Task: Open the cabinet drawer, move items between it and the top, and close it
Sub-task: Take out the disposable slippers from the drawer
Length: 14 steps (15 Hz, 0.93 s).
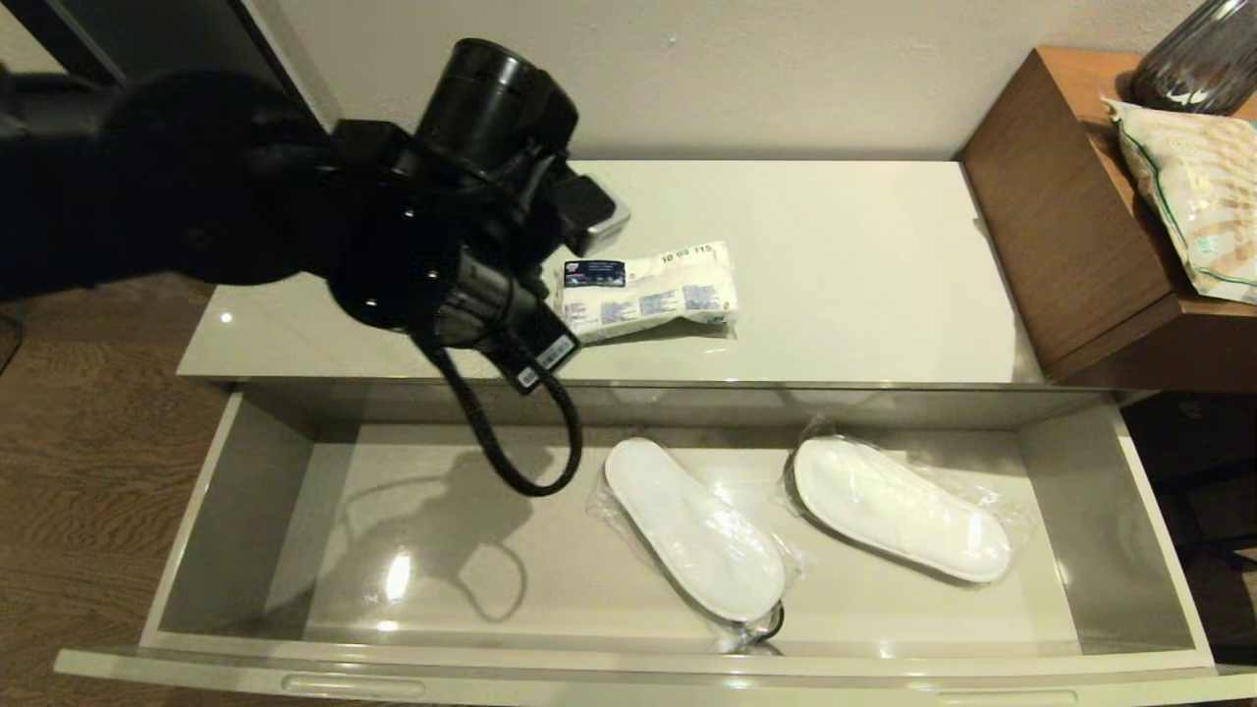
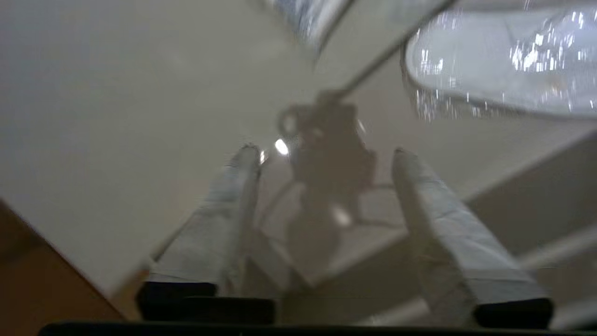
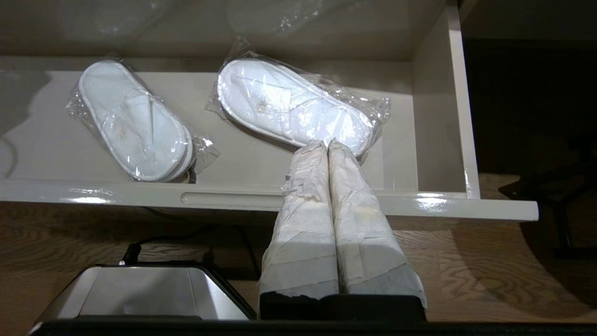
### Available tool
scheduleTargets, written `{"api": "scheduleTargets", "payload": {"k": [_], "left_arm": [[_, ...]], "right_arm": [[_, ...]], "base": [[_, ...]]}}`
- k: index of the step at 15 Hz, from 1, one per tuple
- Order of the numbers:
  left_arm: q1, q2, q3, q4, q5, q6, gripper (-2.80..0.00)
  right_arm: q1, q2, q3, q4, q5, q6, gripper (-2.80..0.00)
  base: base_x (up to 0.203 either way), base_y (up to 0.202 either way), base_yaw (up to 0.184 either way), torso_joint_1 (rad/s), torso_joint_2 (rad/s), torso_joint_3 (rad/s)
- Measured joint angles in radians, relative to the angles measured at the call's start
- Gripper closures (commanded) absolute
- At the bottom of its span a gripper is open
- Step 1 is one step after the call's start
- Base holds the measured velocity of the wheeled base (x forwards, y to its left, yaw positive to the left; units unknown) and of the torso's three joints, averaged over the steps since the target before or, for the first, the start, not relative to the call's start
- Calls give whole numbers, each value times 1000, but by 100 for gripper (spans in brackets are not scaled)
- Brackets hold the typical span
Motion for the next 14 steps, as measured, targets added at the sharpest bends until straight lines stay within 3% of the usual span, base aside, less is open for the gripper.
{"api": "scheduleTargets", "payload": {"k": [3, 6, 10, 14], "left_arm": [[55, -106, 5, 207, 4, -171, 0], [142, -223, -1, 369, 4, -243, 0], [299, -411, -64, 603, 1, -262, 0], [357, -637, -108, 813, -15, -206, 0]], "right_arm": [[0, 0, 0, 0, 0, 0, 0], [0, 0, 0, 0, 0, 0, 0], [0, 0, 0, 0, 0, 1, 0], [0, 0, 0, 0, 0, 1, 0]], "base": [[0, 0, 0, 0, 0, 0], [0, 0, 0, 0, 0, 0], [0, 0, 0, 0, 0, 0], [0, 0, 0, 0, 0, 0]]}}
